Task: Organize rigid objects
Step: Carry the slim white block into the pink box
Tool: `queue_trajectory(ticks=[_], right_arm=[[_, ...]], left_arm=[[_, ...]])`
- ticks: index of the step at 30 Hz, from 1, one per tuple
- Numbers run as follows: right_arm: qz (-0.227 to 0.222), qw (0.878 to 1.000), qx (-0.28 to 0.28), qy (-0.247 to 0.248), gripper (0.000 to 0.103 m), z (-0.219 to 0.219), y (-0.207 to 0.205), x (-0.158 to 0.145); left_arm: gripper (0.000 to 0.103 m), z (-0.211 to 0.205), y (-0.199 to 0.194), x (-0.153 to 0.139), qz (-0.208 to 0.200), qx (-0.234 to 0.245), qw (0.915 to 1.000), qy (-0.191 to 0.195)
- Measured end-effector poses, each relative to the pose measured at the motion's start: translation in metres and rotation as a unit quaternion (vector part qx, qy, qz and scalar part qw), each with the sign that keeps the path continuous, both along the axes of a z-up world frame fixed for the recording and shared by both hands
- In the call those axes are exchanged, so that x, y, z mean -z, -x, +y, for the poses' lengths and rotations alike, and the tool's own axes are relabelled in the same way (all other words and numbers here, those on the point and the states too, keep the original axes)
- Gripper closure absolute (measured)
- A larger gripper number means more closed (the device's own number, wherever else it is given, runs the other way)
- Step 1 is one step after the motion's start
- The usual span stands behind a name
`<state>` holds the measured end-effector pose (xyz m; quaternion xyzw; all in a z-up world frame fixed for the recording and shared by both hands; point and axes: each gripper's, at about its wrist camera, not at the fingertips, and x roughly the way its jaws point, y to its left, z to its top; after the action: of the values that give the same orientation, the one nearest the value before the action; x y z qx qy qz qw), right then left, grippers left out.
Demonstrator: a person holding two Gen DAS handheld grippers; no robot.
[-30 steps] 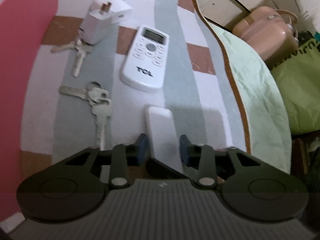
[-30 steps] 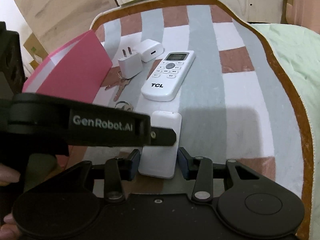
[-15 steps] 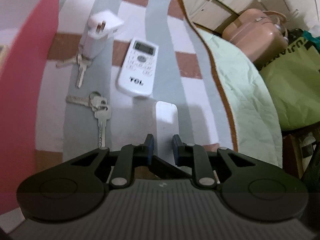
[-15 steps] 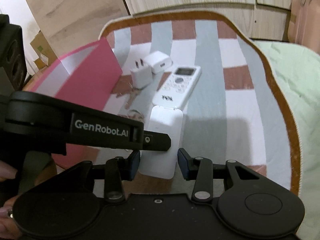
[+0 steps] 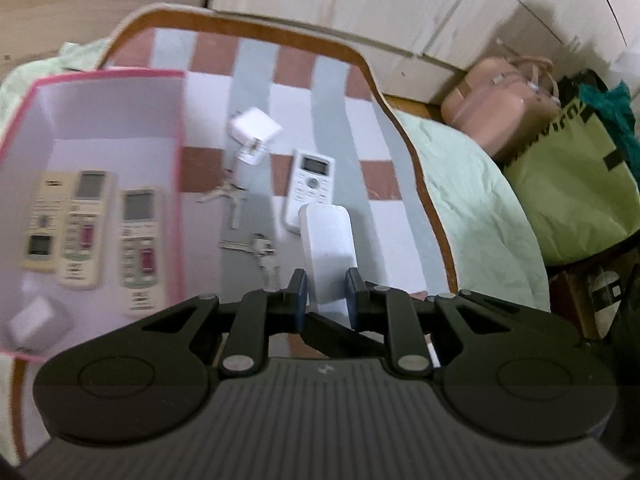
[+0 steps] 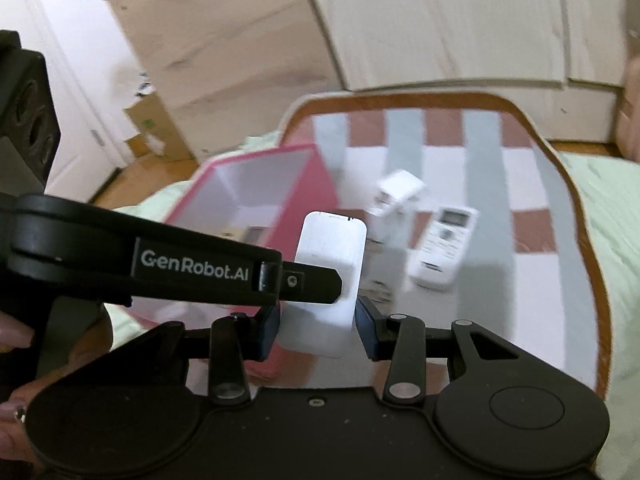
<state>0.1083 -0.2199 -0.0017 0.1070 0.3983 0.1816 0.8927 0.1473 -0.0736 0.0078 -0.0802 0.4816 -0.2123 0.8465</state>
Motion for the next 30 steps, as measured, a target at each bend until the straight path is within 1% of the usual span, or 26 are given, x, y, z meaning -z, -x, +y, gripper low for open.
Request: queue_trajectory(ticks=[4, 6, 7, 9, 11, 13, 17, 20, 23, 26, 30], right_arm=[[-0.016, 0.999, -0.039, 0.005, 0.056, 0.032, 0.002, -0.013], [-0.03, 0.997, -0.068, 0.011, 0.056, 0.05, 0.001, -0.015], [-0.04, 0.996, -0.084, 0.016, 0.056, 0.06, 0.0, -0.016], [-0.046, 0.993, -0.104, 0.02, 0.057, 0.077, -0.006, -0.019], [-0.043, 0.991, -0.126, 0.008, 0.057, 0.09, -0.014, -0.02], [-0.035, 0.989, -0.144, 0.009, 0.057, 0.105, -0.022, -0.017], [-0.02, 0.983, -0.18, 0.034, 0.057, 0.132, -0.031, -0.003], [-0.006, 0.98, -0.196, 0.043, 0.057, 0.144, -0.041, 0.007], [0.027, 0.979, -0.199, 0.035, 0.057, 0.154, -0.055, 0.015], [0.062, 0.977, -0.202, 0.022, 0.057, 0.161, -0.068, 0.027], [0.104, 0.972, -0.209, 0.014, 0.057, 0.171, -0.082, 0.047]], left_arm=[[0.084, 0.035, 0.007, -0.016, 0.001, -0.024, 0.9997, -0.004], [0.085, 0.056, 0.01, -0.023, 0.0, -0.05, 0.9988, -0.004], [0.084, 0.065, 0.012, -0.025, -0.006, -0.058, 0.9983, -0.002], [0.084, 0.083, 0.015, -0.026, -0.015, -0.076, 0.997, -0.003], [0.083, 0.1, 0.017, -0.023, -0.02, -0.097, 0.9951, -0.003], [0.083, 0.118, 0.016, -0.017, -0.013, -0.114, 0.9934, 0.005], [0.083, 0.149, 0.005, 0.005, 0.035, -0.146, 0.9882, 0.031], [0.084, 0.163, -0.004, 0.019, 0.054, -0.156, 0.9855, 0.04], [0.083, 0.171, -0.011, 0.032, 0.062, -0.158, 0.9849, 0.036], [0.083, 0.175, -0.02, 0.046, 0.072, -0.154, 0.9852, 0.022], [0.084, 0.178, -0.034, 0.063, 0.09, -0.146, 0.9851, -0.004]])
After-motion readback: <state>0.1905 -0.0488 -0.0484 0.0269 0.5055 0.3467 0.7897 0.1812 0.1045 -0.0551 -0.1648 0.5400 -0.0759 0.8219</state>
